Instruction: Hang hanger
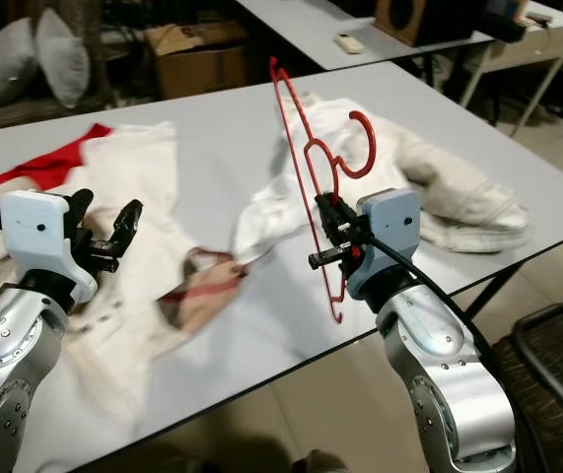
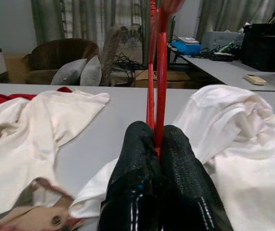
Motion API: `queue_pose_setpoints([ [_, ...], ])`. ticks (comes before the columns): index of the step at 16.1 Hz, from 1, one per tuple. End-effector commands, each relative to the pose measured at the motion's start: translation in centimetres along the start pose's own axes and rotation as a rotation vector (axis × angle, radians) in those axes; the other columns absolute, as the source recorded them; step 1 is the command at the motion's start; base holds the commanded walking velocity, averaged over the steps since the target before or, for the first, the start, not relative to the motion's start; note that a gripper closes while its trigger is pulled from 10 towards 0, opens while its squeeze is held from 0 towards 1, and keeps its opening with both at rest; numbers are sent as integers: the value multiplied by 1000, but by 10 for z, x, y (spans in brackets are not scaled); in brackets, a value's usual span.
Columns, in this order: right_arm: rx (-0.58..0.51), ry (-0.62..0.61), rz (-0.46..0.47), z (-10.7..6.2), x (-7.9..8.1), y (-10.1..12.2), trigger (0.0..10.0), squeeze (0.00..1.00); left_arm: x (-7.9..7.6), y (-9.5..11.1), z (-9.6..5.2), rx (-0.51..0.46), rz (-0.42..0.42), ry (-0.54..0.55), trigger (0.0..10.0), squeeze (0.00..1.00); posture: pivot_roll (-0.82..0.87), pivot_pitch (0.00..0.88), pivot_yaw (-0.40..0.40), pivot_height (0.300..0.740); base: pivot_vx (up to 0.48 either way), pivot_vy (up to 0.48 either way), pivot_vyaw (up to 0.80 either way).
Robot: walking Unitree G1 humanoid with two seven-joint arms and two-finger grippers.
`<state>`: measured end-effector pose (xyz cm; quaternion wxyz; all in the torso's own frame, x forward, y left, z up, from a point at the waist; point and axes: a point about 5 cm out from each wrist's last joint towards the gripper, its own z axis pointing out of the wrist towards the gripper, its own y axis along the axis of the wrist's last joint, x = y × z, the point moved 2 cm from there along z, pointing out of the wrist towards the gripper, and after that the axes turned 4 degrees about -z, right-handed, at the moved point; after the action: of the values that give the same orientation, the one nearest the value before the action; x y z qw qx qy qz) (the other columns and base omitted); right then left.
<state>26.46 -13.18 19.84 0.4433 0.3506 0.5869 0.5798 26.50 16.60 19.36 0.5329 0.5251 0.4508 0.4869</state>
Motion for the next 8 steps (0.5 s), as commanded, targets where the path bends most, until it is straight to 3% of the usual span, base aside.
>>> queue_pose_setpoints([
  [1,2,-16,-19,-2,-2,-1,10000,0,-4,0,1,1,4,-20,10000,0,-135,82,22,740,0,364,0],
  [2,6,-17,-20,-2,-3,-2,10000,0,-5,1,1,-15,3,-22,10000,0,-136,82,23,740,0,0,0],
  [7,27,-34,-27,-5,-10,-8,10000,0,-14,-8,-1,15,74,-85,10000,0,-143,82,24,740,0,-480,0],
  [8,31,-41,-32,-6,-13,-8,10000,0,-16,-10,-1,13,66,-99,10000,0,-145,82,24,740,0,0,0],
])
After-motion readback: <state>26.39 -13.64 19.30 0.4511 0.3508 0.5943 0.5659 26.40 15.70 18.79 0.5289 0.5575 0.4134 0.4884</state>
